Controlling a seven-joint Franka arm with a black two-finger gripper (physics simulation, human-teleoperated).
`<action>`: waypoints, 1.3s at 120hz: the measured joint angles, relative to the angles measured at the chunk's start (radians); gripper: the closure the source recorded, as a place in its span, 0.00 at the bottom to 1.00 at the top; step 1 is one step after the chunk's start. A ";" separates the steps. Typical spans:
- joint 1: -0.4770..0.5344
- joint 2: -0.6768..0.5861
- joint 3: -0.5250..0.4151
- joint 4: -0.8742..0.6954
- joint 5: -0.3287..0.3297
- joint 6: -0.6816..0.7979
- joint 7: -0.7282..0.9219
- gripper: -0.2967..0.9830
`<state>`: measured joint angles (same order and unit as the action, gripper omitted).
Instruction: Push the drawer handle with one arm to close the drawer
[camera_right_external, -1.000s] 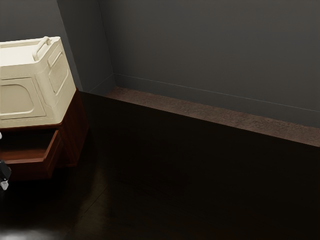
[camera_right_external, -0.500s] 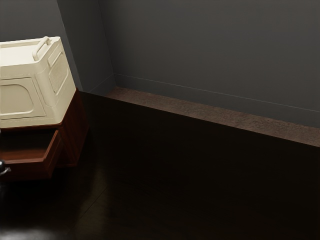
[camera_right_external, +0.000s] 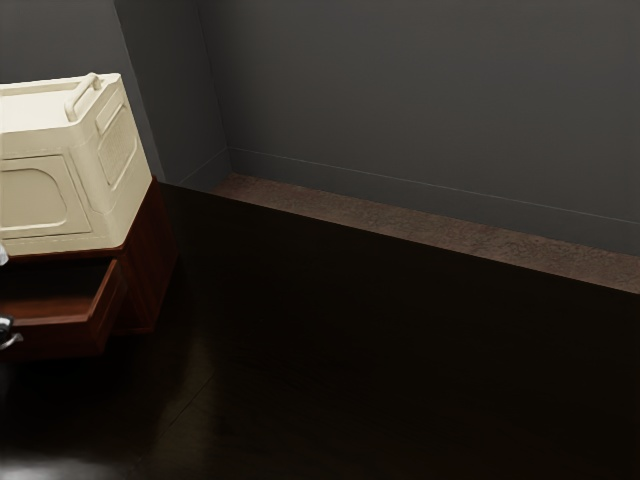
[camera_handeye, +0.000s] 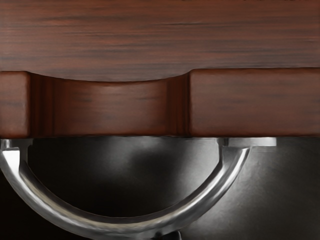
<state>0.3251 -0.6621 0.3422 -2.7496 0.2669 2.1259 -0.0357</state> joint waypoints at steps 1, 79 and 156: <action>0.000 0.001 0.000 0.000 0.000 0.001 0.000 0.84; -0.012 0.152 -0.002 0.099 -0.036 0.068 -0.003 0.85; -0.028 0.248 -0.002 0.166 -0.059 0.172 -0.003 0.85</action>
<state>0.2974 -0.4140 0.3406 -2.5837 0.2078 2.2983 -0.0392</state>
